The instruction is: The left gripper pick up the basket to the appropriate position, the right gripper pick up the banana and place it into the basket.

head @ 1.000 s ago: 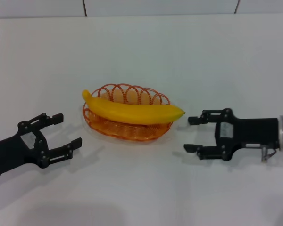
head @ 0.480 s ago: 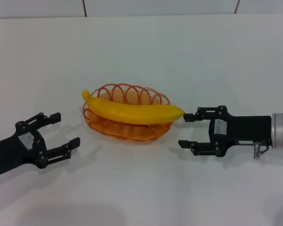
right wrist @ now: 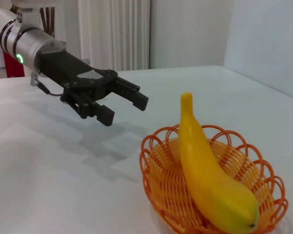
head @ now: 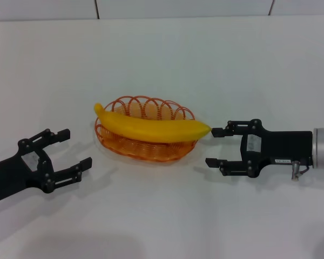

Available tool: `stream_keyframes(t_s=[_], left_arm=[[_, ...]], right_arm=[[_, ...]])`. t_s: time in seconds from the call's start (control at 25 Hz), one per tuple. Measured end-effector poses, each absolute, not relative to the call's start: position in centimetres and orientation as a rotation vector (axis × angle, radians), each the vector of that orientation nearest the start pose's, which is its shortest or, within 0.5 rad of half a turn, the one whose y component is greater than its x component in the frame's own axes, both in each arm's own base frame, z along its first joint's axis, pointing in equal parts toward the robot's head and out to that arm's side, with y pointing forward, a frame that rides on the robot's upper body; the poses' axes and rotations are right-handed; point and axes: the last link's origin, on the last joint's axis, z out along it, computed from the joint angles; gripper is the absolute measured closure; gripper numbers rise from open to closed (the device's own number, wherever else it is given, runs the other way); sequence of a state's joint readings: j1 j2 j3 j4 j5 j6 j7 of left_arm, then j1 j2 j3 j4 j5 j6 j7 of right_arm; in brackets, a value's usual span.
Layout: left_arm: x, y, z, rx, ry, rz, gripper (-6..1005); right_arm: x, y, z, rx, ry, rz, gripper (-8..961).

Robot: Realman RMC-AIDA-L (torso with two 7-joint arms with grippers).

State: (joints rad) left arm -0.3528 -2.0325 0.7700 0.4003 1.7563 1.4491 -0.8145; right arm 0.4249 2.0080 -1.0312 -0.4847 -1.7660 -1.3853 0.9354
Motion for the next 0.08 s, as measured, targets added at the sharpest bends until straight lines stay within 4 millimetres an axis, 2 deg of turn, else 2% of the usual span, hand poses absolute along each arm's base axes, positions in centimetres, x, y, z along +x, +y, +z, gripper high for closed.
stream_keyframes(t_s=[0.08], left_arm=[[-32.78, 27.59, -1.76, -2.542, -0.366, -0.653, 140]], right_arm=[[30.59, 29.77, -2.96, -2.777, 0.245, 0.487, 253]])
